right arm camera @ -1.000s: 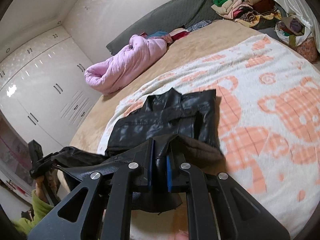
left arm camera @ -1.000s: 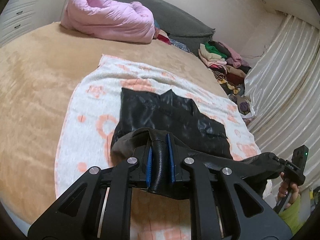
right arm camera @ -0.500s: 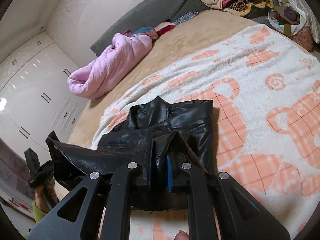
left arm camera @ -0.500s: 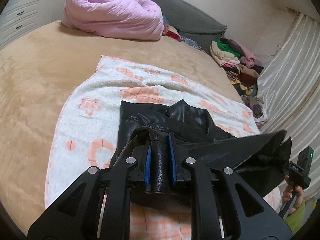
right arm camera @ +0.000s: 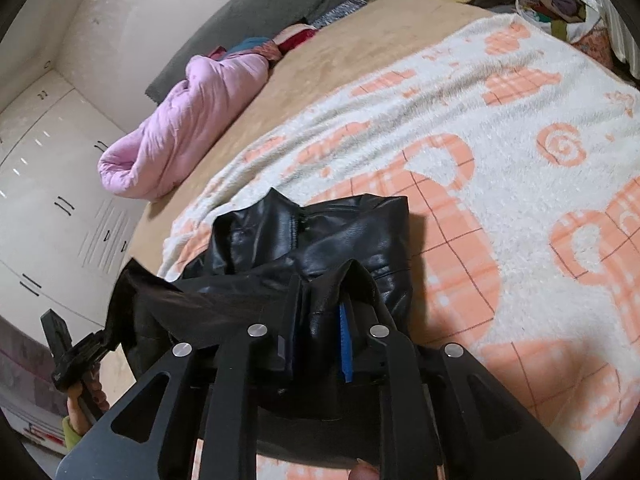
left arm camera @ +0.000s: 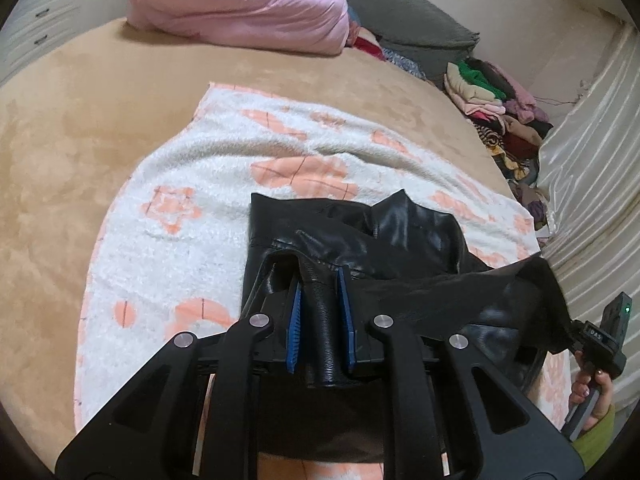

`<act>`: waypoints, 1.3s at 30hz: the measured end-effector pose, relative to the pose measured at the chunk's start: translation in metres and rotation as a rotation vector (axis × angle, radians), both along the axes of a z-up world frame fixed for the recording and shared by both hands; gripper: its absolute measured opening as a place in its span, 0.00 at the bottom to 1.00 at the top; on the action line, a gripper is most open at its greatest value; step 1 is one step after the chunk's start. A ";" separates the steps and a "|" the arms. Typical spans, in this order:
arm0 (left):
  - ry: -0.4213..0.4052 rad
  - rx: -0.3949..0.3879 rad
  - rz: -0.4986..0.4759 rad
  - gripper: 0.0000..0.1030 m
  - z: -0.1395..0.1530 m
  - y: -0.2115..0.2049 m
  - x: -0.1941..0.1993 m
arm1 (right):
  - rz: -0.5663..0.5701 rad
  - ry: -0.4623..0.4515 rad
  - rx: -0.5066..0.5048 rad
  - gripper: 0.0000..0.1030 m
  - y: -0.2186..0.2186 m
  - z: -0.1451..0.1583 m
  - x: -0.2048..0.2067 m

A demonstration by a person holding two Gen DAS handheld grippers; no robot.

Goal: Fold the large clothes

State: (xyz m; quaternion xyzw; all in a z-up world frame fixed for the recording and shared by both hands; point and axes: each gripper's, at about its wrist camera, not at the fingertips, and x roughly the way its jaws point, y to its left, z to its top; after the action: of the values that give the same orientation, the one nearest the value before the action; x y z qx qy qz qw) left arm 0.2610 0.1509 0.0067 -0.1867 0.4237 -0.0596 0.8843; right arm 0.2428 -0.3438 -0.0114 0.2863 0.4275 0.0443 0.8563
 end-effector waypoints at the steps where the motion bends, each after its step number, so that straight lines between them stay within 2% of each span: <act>1: 0.002 0.001 0.001 0.10 -0.002 0.000 0.002 | -0.002 0.004 -0.002 0.15 0.000 -0.002 0.002; 5: -0.010 -0.018 0.001 0.14 -0.007 0.002 0.003 | -0.008 0.015 0.003 0.19 -0.001 -0.008 0.007; 8: -0.028 -0.031 -0.002 0.21 -0.006 0.002 0.002 | -0.009 0.009 0.015 0.27 -0.002 -0.010 0.007; 9: -0.031 -0.028 0.000 0.23 -0.005 0.003 0.001 | -0.013 0.000 0.012 0.37 -0.003 -0.009 0.007; 10: -0.036 -0.031 0.001 0.26 -0.004 0.003 0.001 | -0.020 -0.019 0.005 0.41 -0.004 -0.006 0.005; 11: -0.043 -0.036 0.002 0.27 -0.003 0.004 0.000 | -0.031 -0.030 -0.004 0.52 -0.005 -0.004 0.004; 12: -0.051 -0.037 0.006 0.28 -0.001 0.005 -0.001 | -0.041 -0.045 -0.013 0.56 -0.007 -0.001 0.003; 15: -0.075 -0.024 0.008 0.30 0.004 0.006 -0.005 | -0.055 -0.080 -0.041 0.60 -0.012 0.005 -0.001; 17: -0.097 -0.001 0.015 0.31 0.009 0.007 -0.010 | -0.052 -0.105 -0.103 0.61 -0.012 0.010 -0.004; 21: -0.124 0.062 0.033 0.40 0.012 0.010 -0.014 | -0.026 -0.122 -0.283 0.63 -0.003 0.012 -0.007; 26: -0.057 0.144 -0.005 0.46 -0.015 0.004 0.003 | 0.066 -0.115 -0.522 0.63 0.022 -0.002 0.001; 29: -0.023 0.176 -0.041 0.48 -0.034 -0.005 0.018 | 0.117 -0.085 -0.555 0.63 0.034 -0.016 0.017; 32: -0.025 0.191 -0.060 0.48 -0.044 -0.012 0.028 | 0.138 -0.067 -0.550 0.63 0.038 -0.027 0.033; 33: -0.029 0.199 -0.064 0.48 -0.045 -0.015 0.032 | 0.140 -0.054 -0.543 0.62 0.038 -0.031 0.041; 34: -0.032 0.208 -0.061 0.42 -0.046 -0.017 0.036 | 0.142 -0.048 -0.542 0.54 0.040 -0.031 0.043; 35: -0.025 0.215 -0.061 0.35 -0.047 -0.018 0.038 | 0.156 -0.037 -0.531 0.43 0.040 -0.035 0.048; 36: -0.011 0.225 -0.057 0.21 -0.050 -0.020 0.041 | 0.157 -0.024 -0.534 0.26 0.041 -0.038 0.051; 37: -0.012 0.228 -0.049 0.11 -0.050 -0.020 0.041 | 0.149 -0.017 -0.549 0.15 0.042 -0.039 0.051; 39: -0.040 0.217 -0.040 0.05 -0.046 -0.016 0.036 | 0.138 -0.043 -0.519 0.09 0.039 -0.037 0.047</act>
State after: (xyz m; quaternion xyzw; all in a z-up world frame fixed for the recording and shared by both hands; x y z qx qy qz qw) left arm 0.2974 0.1345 -0.0391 -0.0803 0.4134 -0.0347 0.9064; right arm 0.2901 -0.3051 -0.0481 0.0262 0.4250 -0.0024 0.9048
